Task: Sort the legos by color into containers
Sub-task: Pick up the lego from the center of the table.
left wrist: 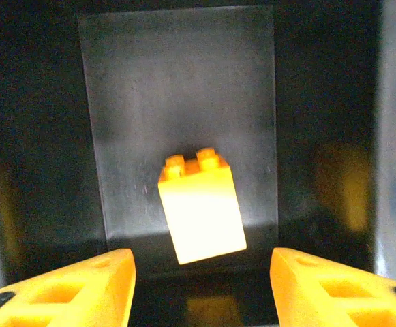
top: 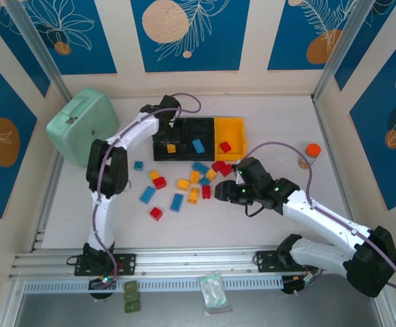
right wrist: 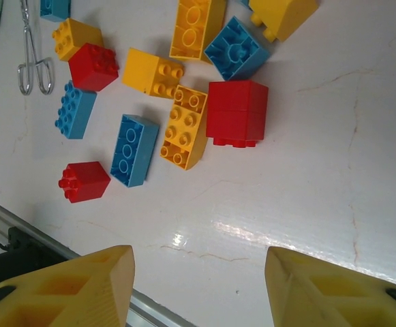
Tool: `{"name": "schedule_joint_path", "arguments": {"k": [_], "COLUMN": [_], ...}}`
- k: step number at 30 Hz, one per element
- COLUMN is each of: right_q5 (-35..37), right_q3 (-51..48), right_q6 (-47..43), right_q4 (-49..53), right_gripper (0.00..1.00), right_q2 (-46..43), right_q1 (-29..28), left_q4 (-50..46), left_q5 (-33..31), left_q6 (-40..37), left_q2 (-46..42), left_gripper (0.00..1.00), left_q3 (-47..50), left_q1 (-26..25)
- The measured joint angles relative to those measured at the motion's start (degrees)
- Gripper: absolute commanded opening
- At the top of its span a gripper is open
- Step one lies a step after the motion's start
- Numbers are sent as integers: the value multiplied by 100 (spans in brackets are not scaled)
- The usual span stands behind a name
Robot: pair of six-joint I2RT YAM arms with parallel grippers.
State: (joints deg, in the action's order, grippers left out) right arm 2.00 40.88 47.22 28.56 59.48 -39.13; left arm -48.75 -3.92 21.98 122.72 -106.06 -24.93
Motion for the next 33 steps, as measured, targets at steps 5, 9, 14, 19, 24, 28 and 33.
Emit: {"name": "schedule_joint_path", "arguments": {"k": [5, 9, 14, 19, 24, 28, 33], "right_q5": [133, 321, 562, 706, 839, 907, 1012], "right_q3": [190, 590, 1132, 1606, 2175, 2527, 2924], "right_q6": [0, -15, -24, -24, -59, -114, -181], "right_q4": [315, 695, 1010, 1176, 1276, 1314, 1412], "right_gripper": [55, 55, 56, 59, 59, 59, 60], "right_q2": [138, 533, 1204, 1937, 2796, 3421, 4052], "right_q1": [72, 52, -94, -282, -417, -494, -555], "left_q4": [197, 520, 1023, 1392, 1709, 1985, 2188], "left_q5": [332, 737, 1290, 1786, 2068, 2240, 2323], "left_q6": [0, 20, 214, 608, 1134, 1631, 2006], "left_q2": [-1062, -2144, -3410, -4704, -6017, -6717, -6891], "left_gripper": [57, 57, 58, 60, 60, 60, 60], "left_q3": [892, 1910, 3477, 5040, 6271, 6992, 7370], "left_q1": [-44, -48, -59, -70, -114, -157, -227]}}
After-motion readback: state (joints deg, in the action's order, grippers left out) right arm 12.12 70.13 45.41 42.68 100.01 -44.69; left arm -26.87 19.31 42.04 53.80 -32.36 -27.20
